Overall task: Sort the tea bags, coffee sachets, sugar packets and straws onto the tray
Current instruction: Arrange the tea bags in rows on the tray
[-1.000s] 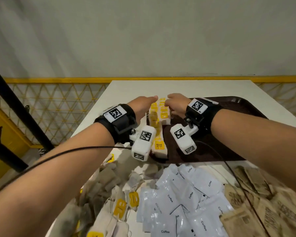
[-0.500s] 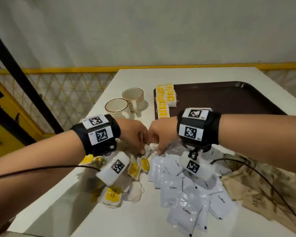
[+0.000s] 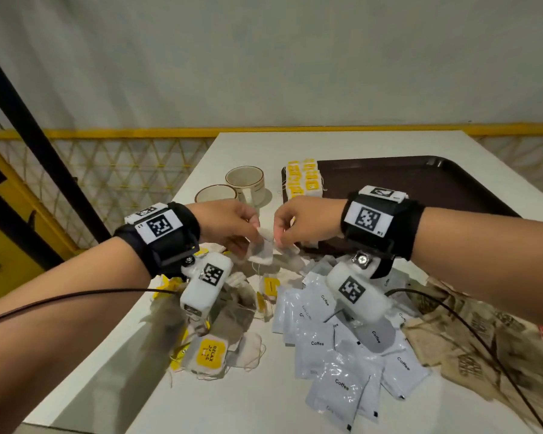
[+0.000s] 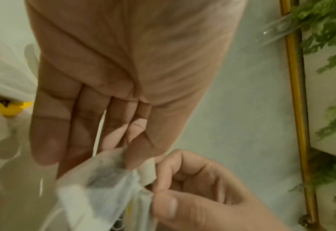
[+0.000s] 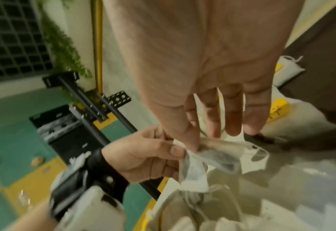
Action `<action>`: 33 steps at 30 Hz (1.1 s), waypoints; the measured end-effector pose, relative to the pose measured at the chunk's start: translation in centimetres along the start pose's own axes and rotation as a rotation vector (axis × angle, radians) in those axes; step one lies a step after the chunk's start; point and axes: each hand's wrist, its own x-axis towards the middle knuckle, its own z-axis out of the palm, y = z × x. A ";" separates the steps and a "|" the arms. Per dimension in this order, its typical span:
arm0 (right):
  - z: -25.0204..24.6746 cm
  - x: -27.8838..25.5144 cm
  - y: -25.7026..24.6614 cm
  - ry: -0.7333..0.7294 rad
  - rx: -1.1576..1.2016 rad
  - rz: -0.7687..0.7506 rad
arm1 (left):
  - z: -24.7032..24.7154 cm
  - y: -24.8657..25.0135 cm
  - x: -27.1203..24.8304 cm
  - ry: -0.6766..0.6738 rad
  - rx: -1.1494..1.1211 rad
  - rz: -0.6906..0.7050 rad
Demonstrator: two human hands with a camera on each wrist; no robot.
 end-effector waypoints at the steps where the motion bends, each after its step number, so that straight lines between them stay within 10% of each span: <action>1: -0.2 -0.3 0.1 0.015 0.120 0.020 | -0.1 0.0 0.0 0.028 -0.042 0.018; 9: 0.6 -2.8 2.3 -0.023 0.906 0.229 | 0.8 0.2 0.5 0.072 -0.401 0.161; 15: 0.6 -3.7 3.5 -0.009 0.591 0.129 | 1.9 0.7 1.3 -0.036 -0.345 0.164; 24: 2.2 -2.1 0.1 -0.283 -0.180 -0.073 | 1.1 -0.5 0.9 0.100 -0.322 0.158; 33: 4.1 0.5 -2.2 -0.285 -0.460 -0.194 | 0.0 -2.3 0.2 0.195 -0.290 0.136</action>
